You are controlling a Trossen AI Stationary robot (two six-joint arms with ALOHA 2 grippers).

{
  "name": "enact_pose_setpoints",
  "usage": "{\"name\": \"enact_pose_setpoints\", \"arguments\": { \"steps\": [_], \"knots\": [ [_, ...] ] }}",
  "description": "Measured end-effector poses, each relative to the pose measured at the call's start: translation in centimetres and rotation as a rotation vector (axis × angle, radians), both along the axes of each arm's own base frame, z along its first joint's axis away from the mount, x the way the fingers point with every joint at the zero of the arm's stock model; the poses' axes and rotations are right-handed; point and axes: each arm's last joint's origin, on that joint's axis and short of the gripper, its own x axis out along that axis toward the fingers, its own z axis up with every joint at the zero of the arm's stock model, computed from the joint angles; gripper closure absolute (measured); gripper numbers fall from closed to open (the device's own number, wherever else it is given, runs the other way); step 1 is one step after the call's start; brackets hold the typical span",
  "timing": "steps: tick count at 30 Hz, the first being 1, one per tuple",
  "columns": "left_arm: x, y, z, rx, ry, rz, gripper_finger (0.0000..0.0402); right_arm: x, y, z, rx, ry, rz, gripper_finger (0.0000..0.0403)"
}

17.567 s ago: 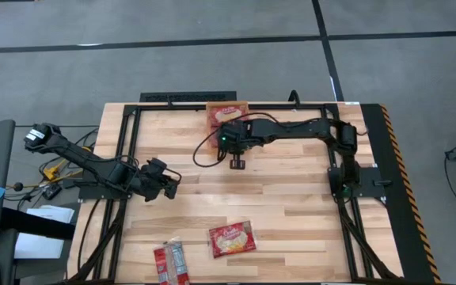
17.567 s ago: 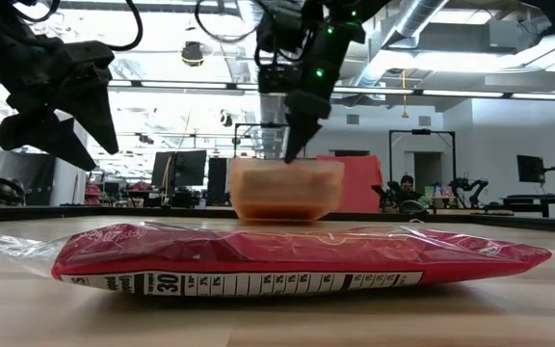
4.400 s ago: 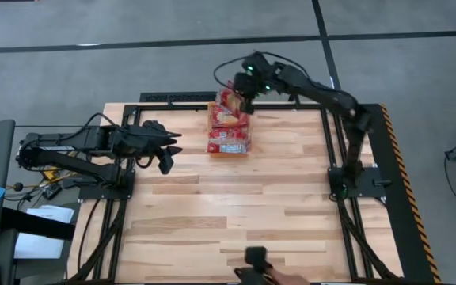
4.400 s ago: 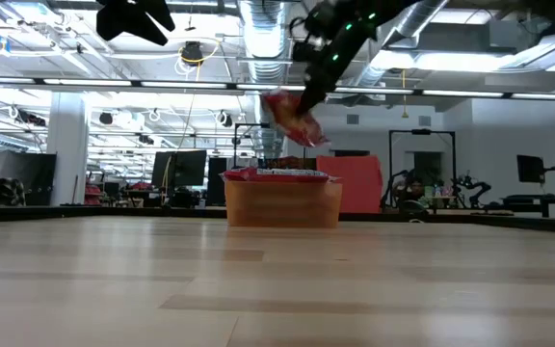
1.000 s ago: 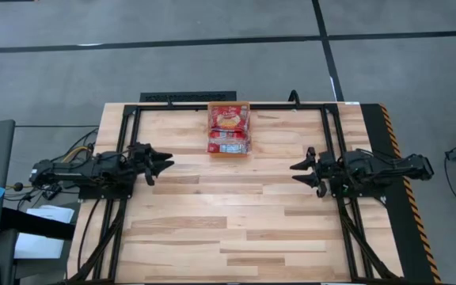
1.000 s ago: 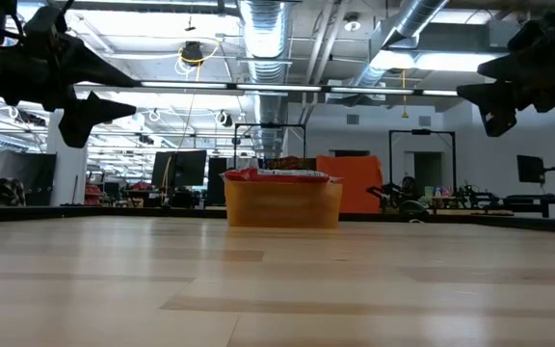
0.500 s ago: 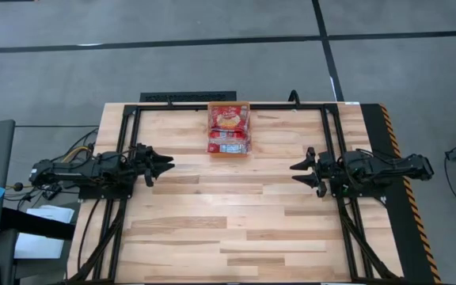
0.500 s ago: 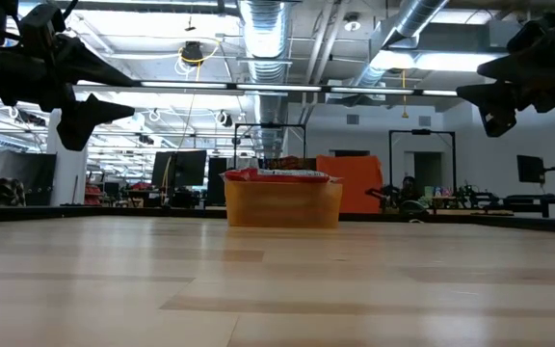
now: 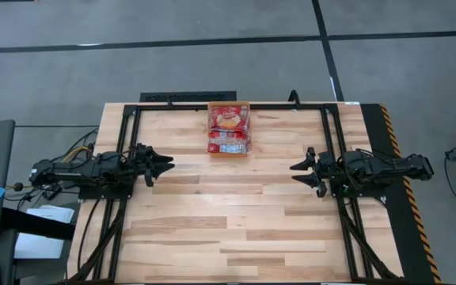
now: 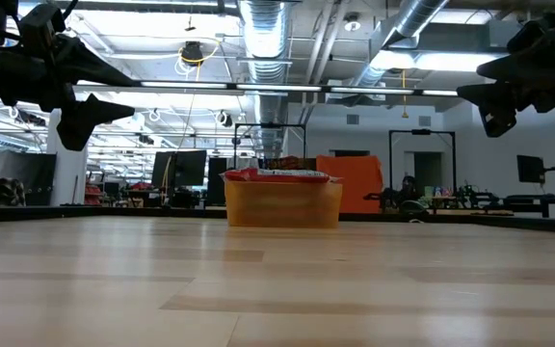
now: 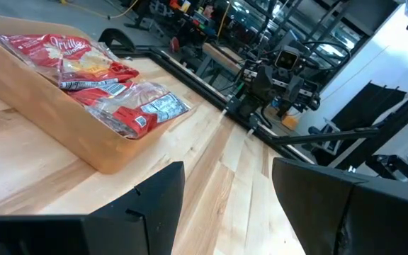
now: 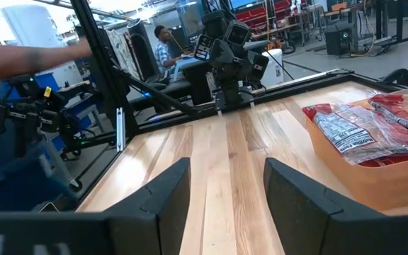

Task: Sort popcorn bags into baskets
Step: Return to Home Position

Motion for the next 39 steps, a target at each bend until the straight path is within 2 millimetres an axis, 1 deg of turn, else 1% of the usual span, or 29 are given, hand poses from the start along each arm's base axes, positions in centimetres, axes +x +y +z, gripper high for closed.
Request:
{"name": "enact_pose_setpoints", "arguments": {
  "steps": [5,19,31,39],
  "knots": [
    [0.0,0.0,0.0,0.0,0.0,0.0,0.0196,0.0,0.0,0.0,0.0,0.0,0.0,0.0198],
    [0.0,0.0,0.0,0.0,0.0,0.0,0.0196,0.0,0.0,-0.02,0.0,0.001,-0.001,0.0211],
    [0.0,0.0,0.0,0.0,0.0,0.0,0.0196,0.0,0.0,-0.03,0.0,0.001,-0.001,0.0202],
    [0.0,0.0,0.0,0.0,0.0,0.0,0.0196,0.0,0.0,-0.03,0.0,0.001,-0.001,0.0212]
  ]
}}
